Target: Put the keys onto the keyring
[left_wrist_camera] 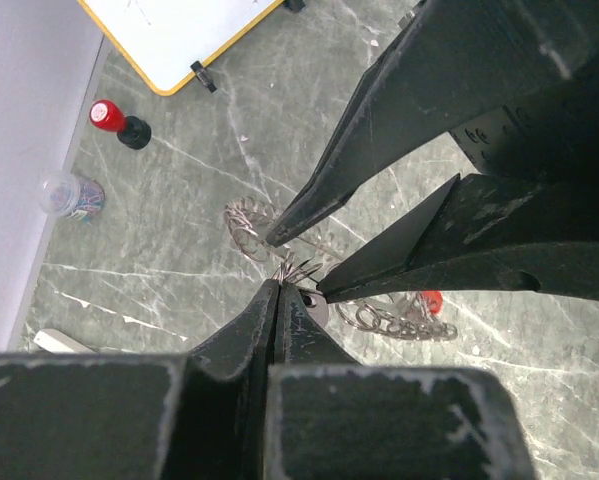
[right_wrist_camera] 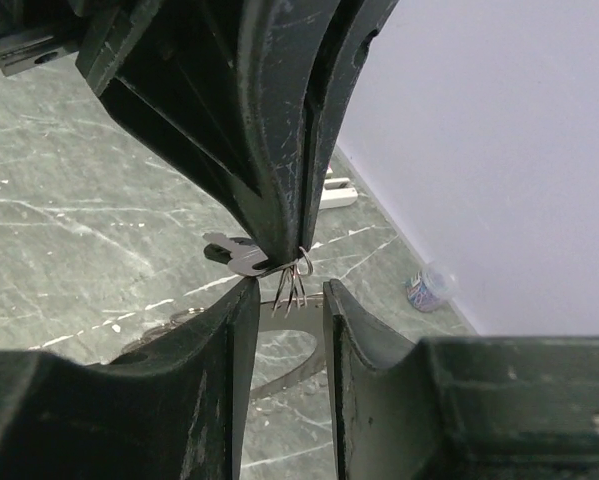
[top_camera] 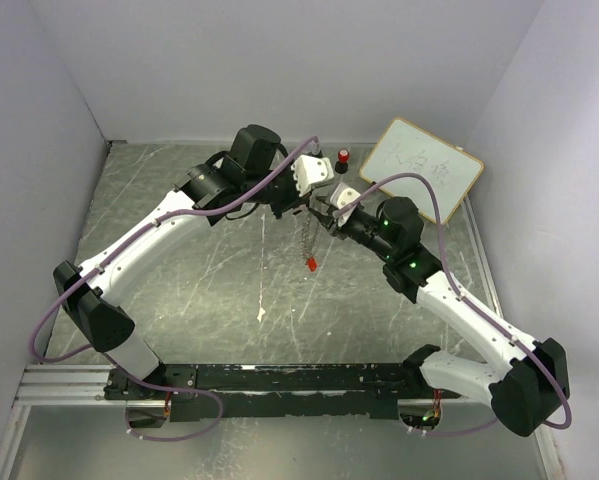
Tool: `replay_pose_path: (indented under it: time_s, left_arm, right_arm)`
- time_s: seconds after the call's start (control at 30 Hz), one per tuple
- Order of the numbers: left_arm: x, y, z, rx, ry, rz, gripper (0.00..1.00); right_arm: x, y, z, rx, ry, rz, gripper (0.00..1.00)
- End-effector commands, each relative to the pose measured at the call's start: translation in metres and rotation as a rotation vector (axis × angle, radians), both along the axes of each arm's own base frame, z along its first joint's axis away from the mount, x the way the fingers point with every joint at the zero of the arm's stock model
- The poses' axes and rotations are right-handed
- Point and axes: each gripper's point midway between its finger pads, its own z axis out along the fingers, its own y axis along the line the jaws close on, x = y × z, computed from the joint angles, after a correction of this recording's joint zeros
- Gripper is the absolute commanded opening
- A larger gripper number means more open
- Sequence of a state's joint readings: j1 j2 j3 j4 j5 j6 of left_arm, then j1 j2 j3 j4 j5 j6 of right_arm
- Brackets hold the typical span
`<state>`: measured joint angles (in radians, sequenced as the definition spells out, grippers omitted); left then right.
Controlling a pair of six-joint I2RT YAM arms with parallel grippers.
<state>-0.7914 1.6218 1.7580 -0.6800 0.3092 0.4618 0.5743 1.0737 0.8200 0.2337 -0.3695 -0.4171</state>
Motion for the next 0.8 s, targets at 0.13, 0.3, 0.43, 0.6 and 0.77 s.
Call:
replay_pose_path:
  time_s: [0.13, 0.3, 0.43, 0.6, 0.77]
  left_arm:
    - [-0.0062, -0.0058, 0.0084, -0.022, -0.022, -0.034, 0.07]
    - [-0.0065, -0.005, 0.0078, -0.018, -0.022, -0.033, 0.07]
    - [-0.0063, -0.0045, 0.0085, -0.018, -0.024, -0.032, 0.07]
    - [-0.0066, -0.0045, 0.011, -0.023, -0.027, -0.034, 0.07]
    - [-0.0066, -0.0046, 0.0111, -0.024, -0.026, -0.034, 0.07]
  right_arm:
    - [-0.0039, 0.0025, 0.0202, 0.046, -0.093, 0.015, 0.29]
    - [-0.0024, 0.0024, 0.0203, 0.051, -0.1, 0.011, 0.26]
    - [0.0006, 0.005, 0.0169, 0.035, -0.083, 0.014, 0.23]
    - [0.0015, 0.0059, 0.014, 0.031, -0.077, 0.016, 0.22]
    - [0.0023, 0.0075, 0.0132, 0.029, -0.072, 0.02, 0.14]
